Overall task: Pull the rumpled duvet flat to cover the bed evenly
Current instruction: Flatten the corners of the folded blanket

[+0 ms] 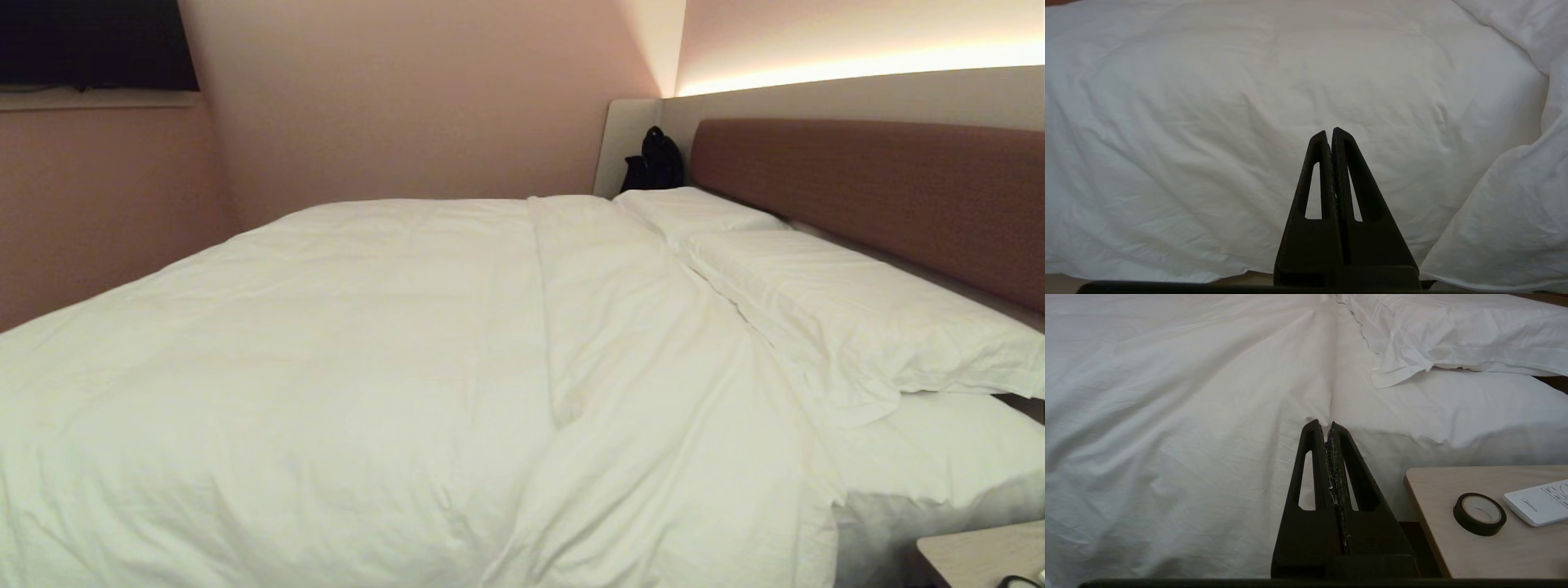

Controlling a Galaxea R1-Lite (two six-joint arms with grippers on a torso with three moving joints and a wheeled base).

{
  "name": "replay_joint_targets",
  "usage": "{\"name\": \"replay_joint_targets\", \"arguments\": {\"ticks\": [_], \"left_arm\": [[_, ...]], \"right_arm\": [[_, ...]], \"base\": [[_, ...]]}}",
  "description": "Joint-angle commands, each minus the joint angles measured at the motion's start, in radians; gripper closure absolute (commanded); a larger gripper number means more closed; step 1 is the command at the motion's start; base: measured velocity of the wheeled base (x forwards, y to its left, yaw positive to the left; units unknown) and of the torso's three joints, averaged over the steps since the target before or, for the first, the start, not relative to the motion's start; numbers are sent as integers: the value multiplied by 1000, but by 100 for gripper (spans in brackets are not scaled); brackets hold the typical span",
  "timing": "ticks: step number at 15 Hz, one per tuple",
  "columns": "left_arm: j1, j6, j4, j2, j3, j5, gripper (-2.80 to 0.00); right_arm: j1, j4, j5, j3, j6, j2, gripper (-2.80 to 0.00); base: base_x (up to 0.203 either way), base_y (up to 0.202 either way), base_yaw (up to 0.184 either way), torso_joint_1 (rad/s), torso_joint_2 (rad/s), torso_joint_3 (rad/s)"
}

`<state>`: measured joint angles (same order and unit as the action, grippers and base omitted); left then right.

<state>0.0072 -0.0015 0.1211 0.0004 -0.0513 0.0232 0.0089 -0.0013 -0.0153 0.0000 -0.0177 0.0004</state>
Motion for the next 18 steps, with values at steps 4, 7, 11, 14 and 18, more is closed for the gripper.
{"name": "replay_joint_targets", "arguments": {"ticks": [4, 7, 11, 14, 18], "left_arm": [[0, -24, 0, 0, 1, -4, 0], [0, -54, 0, 0, 1, -16, 0], [0, -55, 0, 0, 1, -16, 0], [0, -55, 0, 0, 1, -16, 0], [0, -52, 0, 0, 1, -16, 0]], "right_arm": [[0, 0, 0, 0, 0, 1, 0], [0, 0, 0, 0, -1, 1, 0], [0, 0, 0, 0, 1, 1, 0], [0, 0, 0, 0, -1, 1, 0], [0, 0, 0, 0, -1, 1, 0]], "base": [[0, 0, 0, 0, 0, 0], [0, 0, 0, 0, 0, 0], [0, 0, 0, 0, 0, 0], [0, 0, 0, 0, 0, 0], [0, 0, 0, 0, 0, 0]]}}
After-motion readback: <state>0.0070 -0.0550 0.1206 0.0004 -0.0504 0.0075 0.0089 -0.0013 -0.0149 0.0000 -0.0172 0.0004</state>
